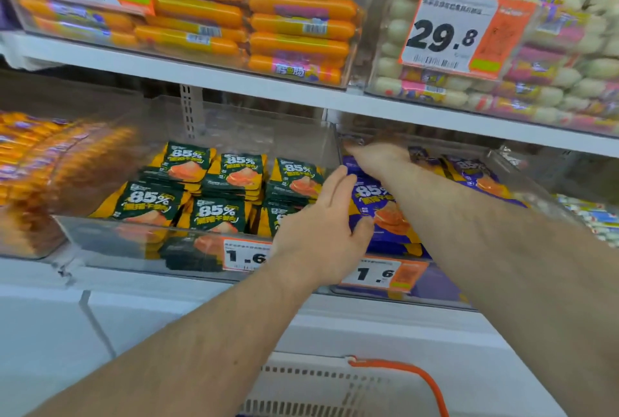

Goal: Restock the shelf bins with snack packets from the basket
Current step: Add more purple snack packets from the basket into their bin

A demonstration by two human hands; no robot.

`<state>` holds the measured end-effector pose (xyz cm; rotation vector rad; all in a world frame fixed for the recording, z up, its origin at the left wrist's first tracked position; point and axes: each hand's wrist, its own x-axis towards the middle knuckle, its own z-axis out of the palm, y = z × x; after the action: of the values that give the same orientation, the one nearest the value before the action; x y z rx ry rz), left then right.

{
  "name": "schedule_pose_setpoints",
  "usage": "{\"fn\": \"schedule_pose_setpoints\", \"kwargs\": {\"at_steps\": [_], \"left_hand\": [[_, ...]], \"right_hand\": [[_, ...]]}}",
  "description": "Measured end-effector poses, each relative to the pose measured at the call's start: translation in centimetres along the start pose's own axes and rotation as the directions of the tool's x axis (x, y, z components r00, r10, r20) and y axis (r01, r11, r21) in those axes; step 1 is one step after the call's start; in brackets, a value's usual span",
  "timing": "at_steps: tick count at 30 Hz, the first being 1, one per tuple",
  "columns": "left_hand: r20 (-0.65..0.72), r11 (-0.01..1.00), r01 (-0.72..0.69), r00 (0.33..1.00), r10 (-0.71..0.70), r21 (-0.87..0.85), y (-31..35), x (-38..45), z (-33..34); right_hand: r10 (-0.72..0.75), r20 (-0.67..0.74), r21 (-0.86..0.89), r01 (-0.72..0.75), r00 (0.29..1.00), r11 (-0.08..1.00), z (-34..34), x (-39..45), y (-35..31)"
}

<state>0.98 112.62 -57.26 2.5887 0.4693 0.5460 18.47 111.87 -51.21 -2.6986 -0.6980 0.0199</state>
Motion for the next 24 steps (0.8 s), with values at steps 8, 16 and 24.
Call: {"fn": "schedule_pose_setpoints", "kwargs": {"at_steps": [8,16,24], "left_hand": [[0.012,1.0,0.013,1.0,-0.013,0.006,0.4,-0.1,0.0],[0.032,1.0,0.001,0.999,0.0,-0.021,0.3,-0.1,-0.3],[0.024,0.924,0.002,1.0,0.007,-0.381,0.0,-0.1,-2.3]], "right_hand": [[-0.092,0.163,-0.052,0.102,0.982,0.993,-1.3,-1.4,0.1],[-0.106,0.121,-0.085,0.117,0.987,0.99,-1.3,-1.9,0.5],[-0.217,-0.421,0.057,0.264,0.881,0.963,-1.4,-7.6,1.3]]}}
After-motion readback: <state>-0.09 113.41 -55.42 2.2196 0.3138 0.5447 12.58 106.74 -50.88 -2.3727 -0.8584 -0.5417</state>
